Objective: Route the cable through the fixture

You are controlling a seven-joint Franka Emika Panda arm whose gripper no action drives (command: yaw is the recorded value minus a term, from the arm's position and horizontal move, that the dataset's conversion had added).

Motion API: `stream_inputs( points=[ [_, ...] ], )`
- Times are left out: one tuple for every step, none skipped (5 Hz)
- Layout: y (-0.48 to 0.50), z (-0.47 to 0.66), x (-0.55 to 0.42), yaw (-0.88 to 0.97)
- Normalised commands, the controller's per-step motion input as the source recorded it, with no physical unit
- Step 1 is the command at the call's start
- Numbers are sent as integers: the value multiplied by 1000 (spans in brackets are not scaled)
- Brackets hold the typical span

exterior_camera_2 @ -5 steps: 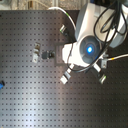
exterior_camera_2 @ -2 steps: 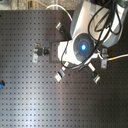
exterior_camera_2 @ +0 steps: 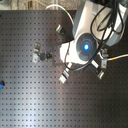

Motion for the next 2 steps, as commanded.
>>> stream_inputs(
  points=[
    [128,2,-117,194],
    [119,21,-21,337]
  ],
)
